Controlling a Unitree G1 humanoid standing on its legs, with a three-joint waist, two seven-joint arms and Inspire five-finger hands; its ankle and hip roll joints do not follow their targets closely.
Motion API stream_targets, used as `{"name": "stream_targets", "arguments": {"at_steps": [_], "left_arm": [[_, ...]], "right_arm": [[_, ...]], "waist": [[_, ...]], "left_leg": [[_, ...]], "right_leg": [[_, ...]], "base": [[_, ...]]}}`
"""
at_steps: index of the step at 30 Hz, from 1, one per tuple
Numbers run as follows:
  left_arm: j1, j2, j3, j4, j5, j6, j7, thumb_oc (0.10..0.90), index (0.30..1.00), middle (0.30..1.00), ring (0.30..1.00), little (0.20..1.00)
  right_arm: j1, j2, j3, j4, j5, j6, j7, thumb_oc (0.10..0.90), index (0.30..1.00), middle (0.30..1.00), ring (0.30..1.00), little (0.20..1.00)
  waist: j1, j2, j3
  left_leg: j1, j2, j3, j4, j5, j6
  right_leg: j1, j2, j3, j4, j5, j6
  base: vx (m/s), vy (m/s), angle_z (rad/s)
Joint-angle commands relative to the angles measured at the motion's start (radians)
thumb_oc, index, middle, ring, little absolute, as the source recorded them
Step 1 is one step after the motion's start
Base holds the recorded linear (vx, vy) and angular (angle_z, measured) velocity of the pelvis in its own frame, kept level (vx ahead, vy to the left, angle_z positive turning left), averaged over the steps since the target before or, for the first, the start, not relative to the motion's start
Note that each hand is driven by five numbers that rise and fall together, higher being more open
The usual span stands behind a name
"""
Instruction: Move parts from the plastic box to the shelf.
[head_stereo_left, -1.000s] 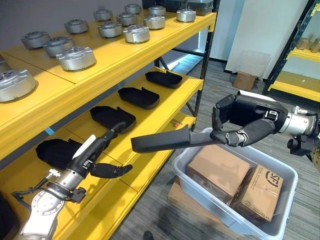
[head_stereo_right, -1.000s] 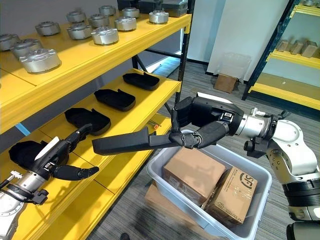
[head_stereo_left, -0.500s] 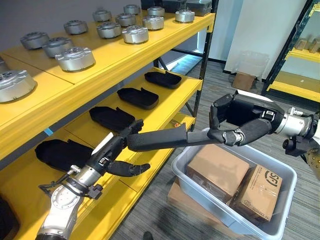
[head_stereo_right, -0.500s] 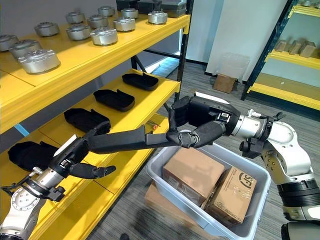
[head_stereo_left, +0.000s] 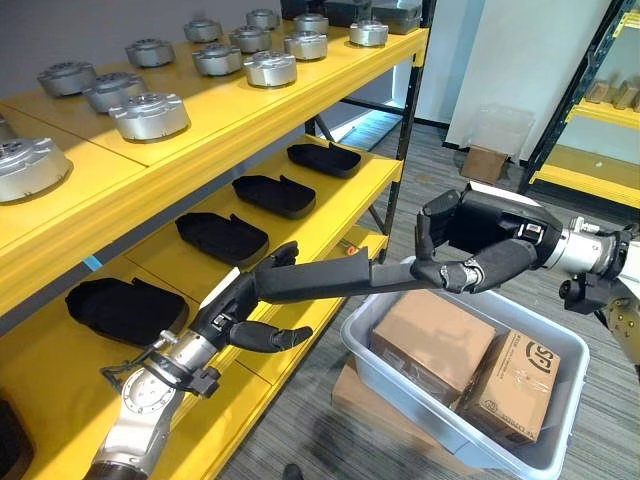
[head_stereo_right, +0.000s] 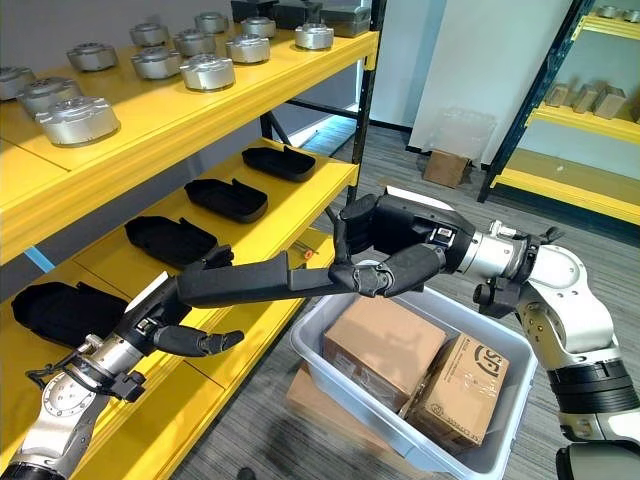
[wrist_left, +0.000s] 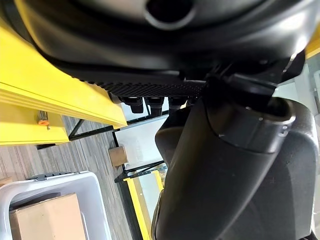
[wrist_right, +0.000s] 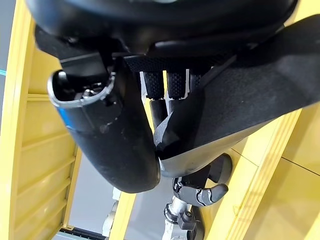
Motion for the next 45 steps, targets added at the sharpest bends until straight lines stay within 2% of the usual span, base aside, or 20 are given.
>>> {"name": "stream_targets", "arguments": {"at_steps": [1,4,12,16,18,21,22,25,38,45], "left_arm": [[-0.179,-0.008,-0.026,-0.108,-0.033,-0.062,0.014,0.900,1.000,1.000,1.000,1.000],[-0.182,0.002,-0.009,-0.103,-0.022,-0.057,0.060,0.900,1.000,1.000,1.000,1.000],[-0.190,0.024,0.056,-0.105,-0.064,-0.046,0.067,0.900,1.000,1.000,1.000,1.000],[-0.208,0.027,0.079,-0.127,-0.100,-0.018,0.050,0.900,1.000,1.000,1.000,1.000],[-0.220,0.024,0.084,-0.147,-0.116,0.026,0.038,0.900,1.000,1.000,1.000,1.000],[-0.221,0.025,0.090,-0.158,-0.128,0.043,0.030,0.900,1.000,1.000,1.000,1.000],[-0.223,0.023,0.094,-0.176,-0.160,0.080,0.007,0.900,1.000,1.000,1.000,1.000],[-0.220,0.023,0.099,-0.202,-0.161,0.101,-0.012,0.900,1.000,1.000,1.000,1.000],[-0.186,0.052,0.126,-0.272,-0.219,0.142,-0.089,0.900,1.000,1.000,1.000,1.000],[-0.152,0.041,0.133,-0.294,-0.227,0.131,-0.097,0.900,1.000,1.000,1.000,1.000]], "right_arm": [[-0.178,0.062,-0.015,-0.046,0.103,-0.083,-0.026,0.400,0.300,0.300,0.300,0.300],[-0.171,0.057,-0.019,-0.035,0.100,-0.082,-0.020,0.400,0.300,0.300,0.300,0.300],[-0.153,0.048,-0.021,-0.026,0.102,-0.090,-0.013,0.400,0.300,0.300,0.300,0.300],[-0.154,0.054,-0.018,-0.021,0.101,-0.095,-0.014,0.400,0.300,0.300,0.300,0.300],[-0.156,0.056,-0.015,-0.016,0.098,-0.094,-0.021,0.400,0.300,0.300,0.300,0.300],[-0.156,0.056,-0.016,-0.018,0.099,-0.093,-0.025,0.400,0.300,0.300,0.300,0.300],[-0.154,0.053,-0.017,-0.019,0.099,-0.093,-0.029,0.400,0.300,0.300,0.300,0.300],[-0.149,0.051,-0.025,-0.021,0.100,-0.094,-0.032,0.400,0.300,0.300,0.300,0.300],[-0.125,0.033,-0.050,-0.015,0.103,-0.101,-0.046,0.400,0.300,0.300,0.300,0.300],[-0.114,0.035,-0.060,-0.018,0.088,-0.102,-0.054,0.400,0.300,0.300,0.300,0.300]], "waist": [[-0.005,-0.040,-0.062],[-0.005,-0.040,-0.062],[-0.005,-0.040,-0.063],[-0.003,-0.041,-0.062],[-0.002,-0.042,-0.065],[-0.002,-0.042,-0.065],[-0.001,-0.041,-0.065],[-0.001,-0.040,-0.062],[0.009,-0.036,-0.057],[0.016,-0.037,-0.053]], "left_leg": [[0.118,0.056,-0.011,0.014,-0.184,-0.048],[0.119,0.057,-0.011,0.013,-0.184,-0.048],[0.122,0.056,-0.011,0.008,-0.179,-0.050],[0.121,0.055,-0.014,0.008,-0.178,-0.050],[0.122,0.054,-0.016,0.007,-0.178,-0.050],[0.122,0.054,-0.017,0.006,-0.178,-0.050],[0.122,0.054,-0.018,0.007,-0.178,-0.050],[0.120,0.054,-0.019,0.009,-0.179,-0.050],[0.120,0.051,-0.020,0.007,-0.178,-0.050],[0.116,0.051,-0.025,0.010,-0.178,-0.049]], "right_leg": [[-0.058,0.018,-0.010,0.025,-0.024,-0.033],[-0.057,0.018,-0.011,0.025,-0.025,-0.032],[-0.055,0.016,-0.009,0.021,-0.023,-0.030],[-0.053,0.016,-0.011,0.020,-0.024,-0.030],[-0.052,0.016,-0.012,0.018,-0.023,-0.029],[-0.051,0.016,-0.011,0.017,-0.022,-0.029],[-0.051,0.016,-0.012,0.017,-0.022,-0.028],[-0.052,0.015,-0.012,0.016,-0.022,-0.028],[-0.049,0.011,-0.020,0.012,-0.020,-0.027],[-0.049,0.011,-0.025,0.013,-0.020,-0.029]], "base": [[0.00,0.000,0.00],[0.00,0.000,0.00],[0.00,0.000,0.00],[0.00,0.000,0.00],[0.00,0.000,0.00],[0.00,0.000,0.00],[0.00,0.000,0.00],[0.00,0.000,0.00],[0.00,0.000,0.00],[0.00,0.000,0.00]]}}
